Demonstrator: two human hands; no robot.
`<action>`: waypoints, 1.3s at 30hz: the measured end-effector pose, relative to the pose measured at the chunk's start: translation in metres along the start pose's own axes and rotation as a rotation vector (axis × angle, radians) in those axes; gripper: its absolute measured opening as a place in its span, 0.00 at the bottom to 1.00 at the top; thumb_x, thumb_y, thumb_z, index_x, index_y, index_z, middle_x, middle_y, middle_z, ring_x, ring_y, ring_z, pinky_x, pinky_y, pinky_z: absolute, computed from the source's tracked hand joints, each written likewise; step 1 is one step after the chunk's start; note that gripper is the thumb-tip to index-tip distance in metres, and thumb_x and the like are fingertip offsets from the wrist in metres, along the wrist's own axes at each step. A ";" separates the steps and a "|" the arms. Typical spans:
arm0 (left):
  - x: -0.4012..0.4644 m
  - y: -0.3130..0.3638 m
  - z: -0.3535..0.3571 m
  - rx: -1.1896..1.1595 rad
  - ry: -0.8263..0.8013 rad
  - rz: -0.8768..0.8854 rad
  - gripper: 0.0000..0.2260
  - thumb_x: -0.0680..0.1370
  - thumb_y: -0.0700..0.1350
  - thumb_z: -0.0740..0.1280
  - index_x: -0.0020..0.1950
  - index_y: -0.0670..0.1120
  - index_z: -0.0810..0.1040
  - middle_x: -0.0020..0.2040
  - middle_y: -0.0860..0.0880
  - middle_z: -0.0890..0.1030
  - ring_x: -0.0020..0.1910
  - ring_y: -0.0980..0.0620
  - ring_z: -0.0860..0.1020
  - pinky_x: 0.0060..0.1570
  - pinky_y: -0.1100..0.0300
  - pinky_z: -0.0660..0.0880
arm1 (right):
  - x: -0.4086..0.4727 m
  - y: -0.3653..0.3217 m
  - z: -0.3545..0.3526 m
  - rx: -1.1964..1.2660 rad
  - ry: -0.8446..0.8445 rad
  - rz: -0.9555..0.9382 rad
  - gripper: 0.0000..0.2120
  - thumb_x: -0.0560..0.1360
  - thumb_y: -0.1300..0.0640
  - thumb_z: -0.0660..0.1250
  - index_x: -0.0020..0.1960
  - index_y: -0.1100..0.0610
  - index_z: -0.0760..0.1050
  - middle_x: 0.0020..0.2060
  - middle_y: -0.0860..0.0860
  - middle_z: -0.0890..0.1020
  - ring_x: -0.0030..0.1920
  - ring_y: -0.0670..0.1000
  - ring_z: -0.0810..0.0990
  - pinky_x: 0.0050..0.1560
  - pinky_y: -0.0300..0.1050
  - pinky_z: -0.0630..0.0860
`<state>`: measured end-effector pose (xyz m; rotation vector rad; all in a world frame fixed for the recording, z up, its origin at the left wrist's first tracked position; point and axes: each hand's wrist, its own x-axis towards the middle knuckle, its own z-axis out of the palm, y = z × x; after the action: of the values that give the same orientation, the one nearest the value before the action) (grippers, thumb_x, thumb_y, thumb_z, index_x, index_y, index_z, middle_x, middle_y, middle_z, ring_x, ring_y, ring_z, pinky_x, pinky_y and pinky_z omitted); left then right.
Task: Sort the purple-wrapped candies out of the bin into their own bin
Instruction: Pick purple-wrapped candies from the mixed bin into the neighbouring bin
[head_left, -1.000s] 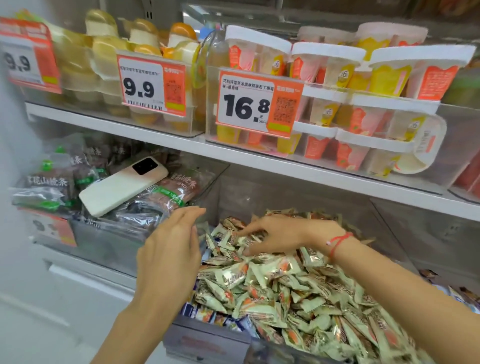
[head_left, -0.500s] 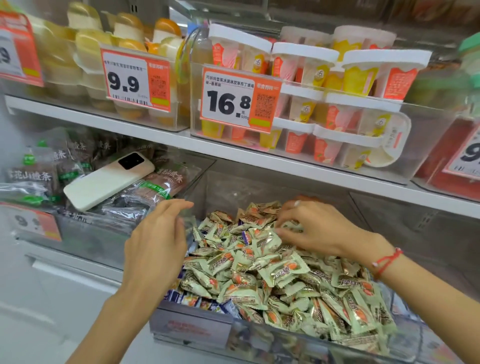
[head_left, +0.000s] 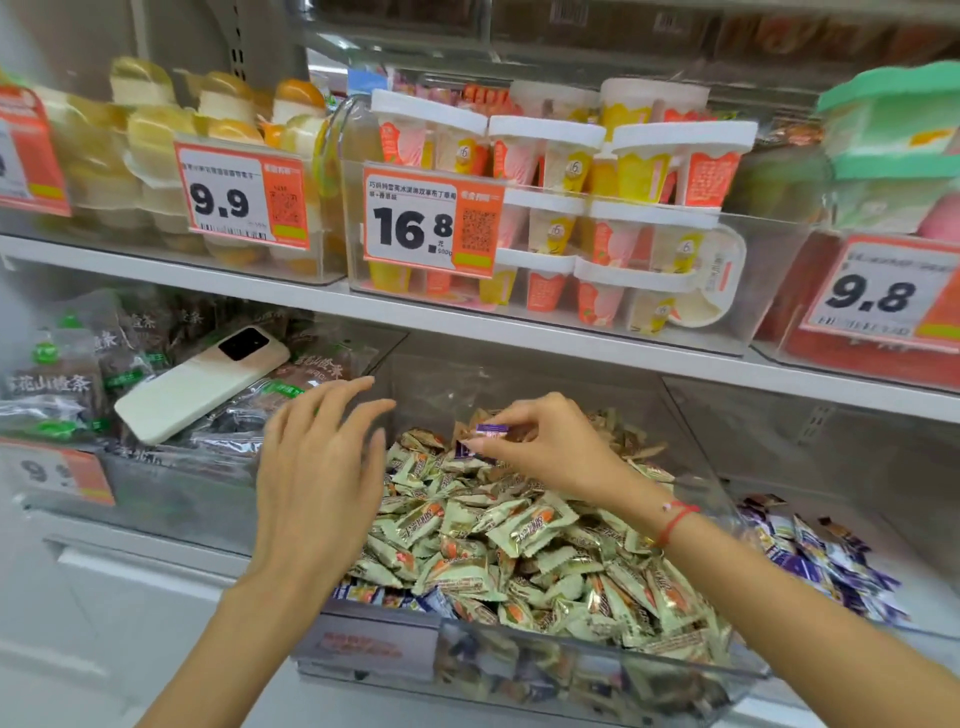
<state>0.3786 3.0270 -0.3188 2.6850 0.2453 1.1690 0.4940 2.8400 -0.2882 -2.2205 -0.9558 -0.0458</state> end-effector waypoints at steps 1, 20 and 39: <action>0.003 0.013 -0.004 -0.083 -0.040 0.009 0.12 0.79 0.48 0.61 0.60 0.50 0.79 0.61 0.53 0.77 0.62 0.50 0.71 0.60 0.53 0.65 | -0.013 -0.006 -0.005 0.143 0.047 0.056 0.09 0.71 0.49 0.74 0.46 0.53 0.85 0.37 0.47 0.85 0.35 0.45 0.81 0.37 0.41 0.75; 0.010 0.183 0.030 -0.757 -0.468 0.098 0.14 0.77 0.55 0.65 0.63 0.59 0.75 0.57 0.65 0.78 0.56 0.69 0.74 0.59 0.60 0.74 | -0.138 0.030 -0.081 0.555 0.726 0.254 0.05 0.75 0.57 0.69 0.51 0.52 0.79 0.42 0.44 0.85 0.45 0.41 0.83 0.47 0.35 0.78; 0.003 0.127 0.039 0.099 -0.898 0.219 0.22 0.80 0.60 0.53 0.75 0.63 0.55 0.77 0.59 0.57 0.77 0.50 0.51 0.71 0.45 0.61 | -0.132 0.152 -0.101 -0.546 0.035 0.517 0.22 0.80 0.48 0.60 0.73 0.46 0.64 0.71 0.53 0.67 0.68 0.57 0.68 0.64 0.55 0.70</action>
<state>0.4179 2.9006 -0.3112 3.0545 -0.1435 -0.1015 0.5201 2.6229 -0.3421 -2.8965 -0.3418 -0.1184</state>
